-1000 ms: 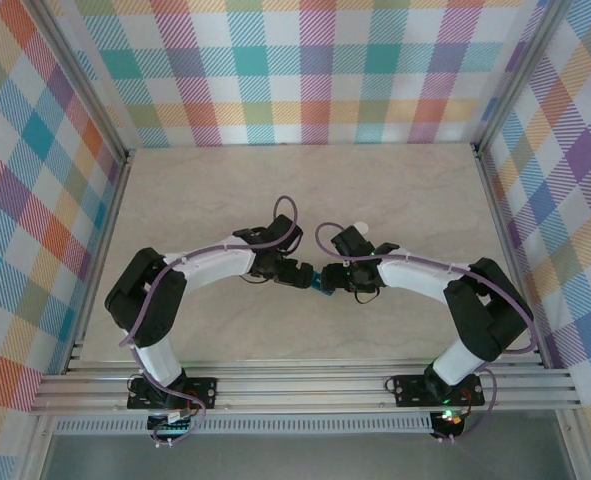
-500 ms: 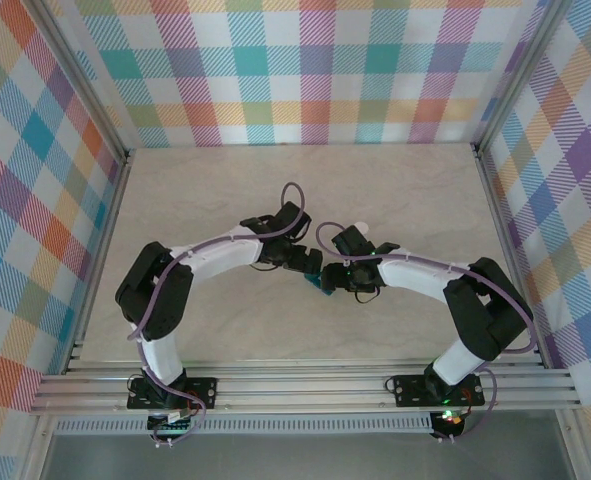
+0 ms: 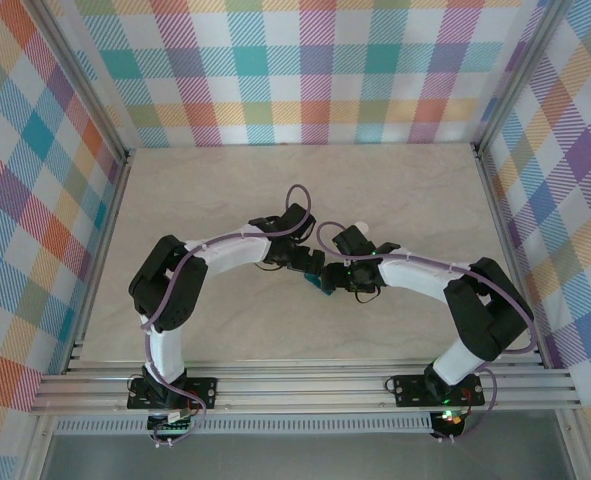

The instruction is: Sort the pills into containers

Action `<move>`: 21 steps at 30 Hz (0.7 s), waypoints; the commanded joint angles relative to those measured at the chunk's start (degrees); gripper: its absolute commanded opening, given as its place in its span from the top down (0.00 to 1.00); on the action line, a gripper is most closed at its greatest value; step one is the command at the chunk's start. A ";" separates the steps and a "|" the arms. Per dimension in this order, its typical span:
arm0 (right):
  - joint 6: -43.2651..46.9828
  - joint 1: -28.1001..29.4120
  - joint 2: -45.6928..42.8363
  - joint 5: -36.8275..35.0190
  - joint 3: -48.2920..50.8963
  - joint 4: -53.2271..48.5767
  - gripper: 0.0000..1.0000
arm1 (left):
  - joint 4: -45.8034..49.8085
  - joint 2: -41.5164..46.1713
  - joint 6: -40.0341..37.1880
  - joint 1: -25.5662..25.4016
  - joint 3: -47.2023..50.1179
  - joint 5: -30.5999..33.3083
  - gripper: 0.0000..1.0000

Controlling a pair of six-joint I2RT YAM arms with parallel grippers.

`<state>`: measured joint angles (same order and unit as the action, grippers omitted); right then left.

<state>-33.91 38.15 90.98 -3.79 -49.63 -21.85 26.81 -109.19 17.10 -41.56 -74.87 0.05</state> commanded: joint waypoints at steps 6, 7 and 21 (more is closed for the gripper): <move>0.84 -0.35 -5.67 1.00 -1.81 -3.29 0.20 | 0.12 2.25 1.09 -0.54 -2.55 -1.98 0.00; 1.05 -0.49 -7.08 0.89 -2.18 -4.04 0.20 | 0.41 2.77 1.23 -0.49 -2.90 -2.15 0.00; 2.16 -9.88 -21.15 -0.01 -3.65 -12.49 0.17 | -0.38 14.13 2.62 2.12 0.11 -4.01 0.00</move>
<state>-32.53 30.09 69.84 -3.62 -50.68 -31.16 26.74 -98.89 18.83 -40.71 -76.16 -2.94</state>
